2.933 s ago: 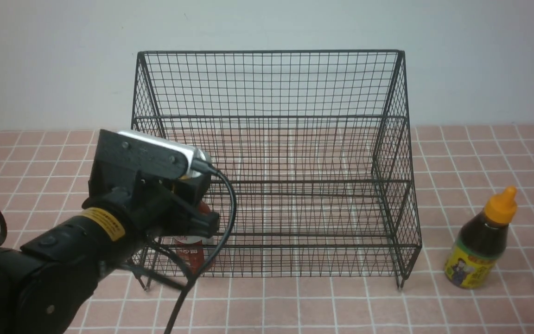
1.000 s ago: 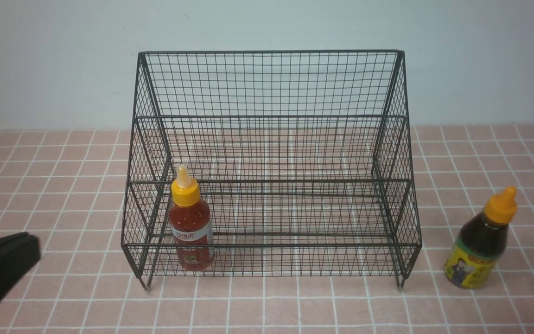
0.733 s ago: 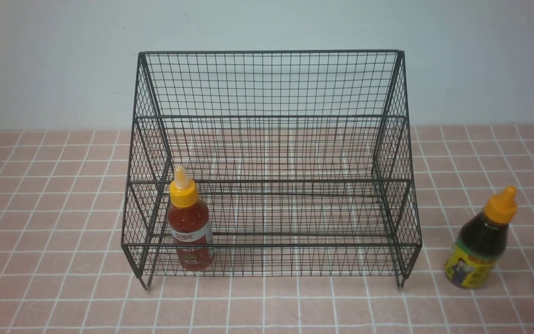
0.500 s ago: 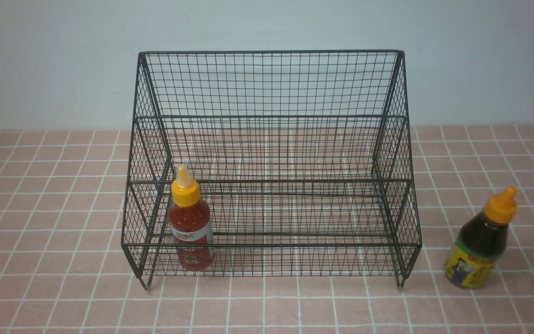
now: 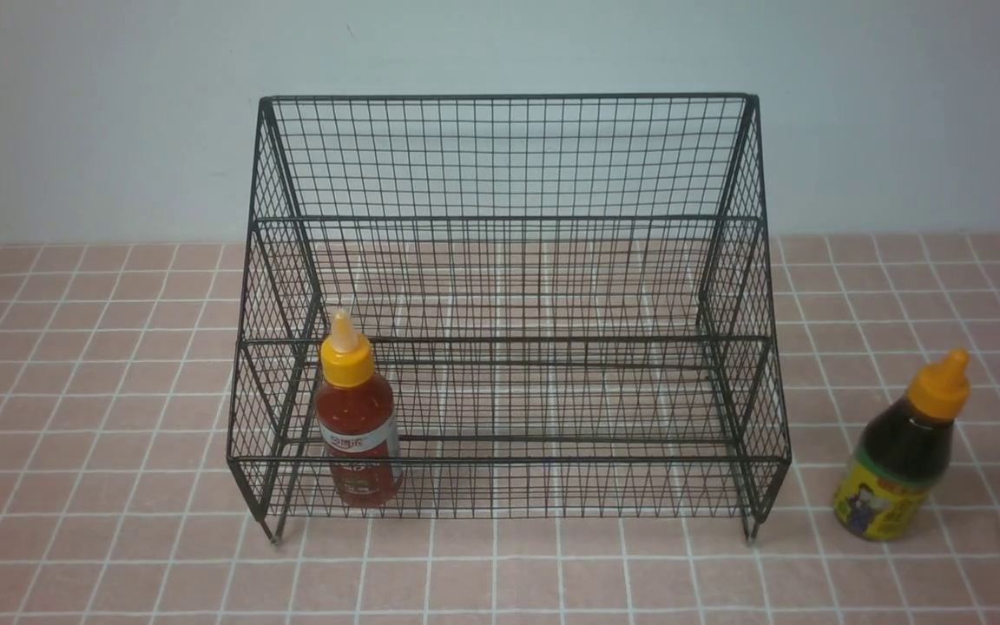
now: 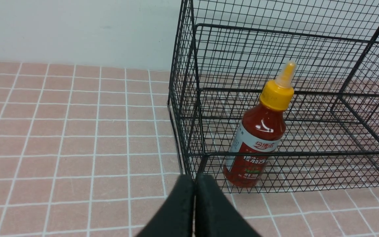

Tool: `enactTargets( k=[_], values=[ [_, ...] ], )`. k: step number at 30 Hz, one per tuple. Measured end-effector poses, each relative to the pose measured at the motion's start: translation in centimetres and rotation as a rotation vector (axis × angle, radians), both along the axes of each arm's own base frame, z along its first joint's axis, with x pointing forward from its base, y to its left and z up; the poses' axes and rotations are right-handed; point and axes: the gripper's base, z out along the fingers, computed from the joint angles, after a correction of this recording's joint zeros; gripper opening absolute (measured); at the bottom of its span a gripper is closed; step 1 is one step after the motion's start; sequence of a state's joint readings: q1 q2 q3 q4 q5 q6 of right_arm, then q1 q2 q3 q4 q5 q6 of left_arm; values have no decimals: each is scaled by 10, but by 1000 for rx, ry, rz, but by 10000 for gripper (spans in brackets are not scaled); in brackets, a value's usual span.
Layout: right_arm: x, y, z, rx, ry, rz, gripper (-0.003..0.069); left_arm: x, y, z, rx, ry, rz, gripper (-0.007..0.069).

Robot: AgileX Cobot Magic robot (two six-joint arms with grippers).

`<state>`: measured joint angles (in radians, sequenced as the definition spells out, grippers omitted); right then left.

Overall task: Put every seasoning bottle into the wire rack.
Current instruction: Use the right arm to grab the condiment bottle closest to it

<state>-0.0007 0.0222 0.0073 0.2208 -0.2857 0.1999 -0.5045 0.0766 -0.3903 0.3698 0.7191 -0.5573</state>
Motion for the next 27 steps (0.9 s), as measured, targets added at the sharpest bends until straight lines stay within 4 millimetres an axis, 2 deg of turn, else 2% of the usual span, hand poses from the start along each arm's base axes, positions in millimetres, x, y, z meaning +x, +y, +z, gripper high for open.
enactTargets(
  k=[5,7,9,14,15,16,18,19,20,23,27],
  values=[
    [17,5,28,-122,125,11,-13,0,0,0,-3,2,-1,-7],
    [35,7,37,-175,233,23,1,0,0,0,-6,3,-3,-7],
    [50,8,38,-182,311,37,23,0,-1,0,-9,5,-4,-7],
    [85,14,27,-233,457,97,118,-1,-2,-1,-24,13,-12,-7],
    [90,16,24,-257,467,114,148,-1,-2,-1,-31,17,-15,-7],
    [91,16,23,-263,475,117,148,-1,-2,-1,-32,18,-15,-7],
    [101,21,17,-302,492,149,211,-1,-3,-1,-38,21,-19,-7],
    [109,23,12,-312,505,168,265,-1,-3,-1,-39,22,-19,-7],
    [111,23,10,-311,514,172,270,-1,-3,-1,-39,22,-19,-7],
    [128,25,-2,-305,561,201,365,-1,-3,-1,-40,22,-19,-7],
    [145,27,-10,-299,591,220,421,-1,-3,-1,-40,22,-19,-7]
  ],
)
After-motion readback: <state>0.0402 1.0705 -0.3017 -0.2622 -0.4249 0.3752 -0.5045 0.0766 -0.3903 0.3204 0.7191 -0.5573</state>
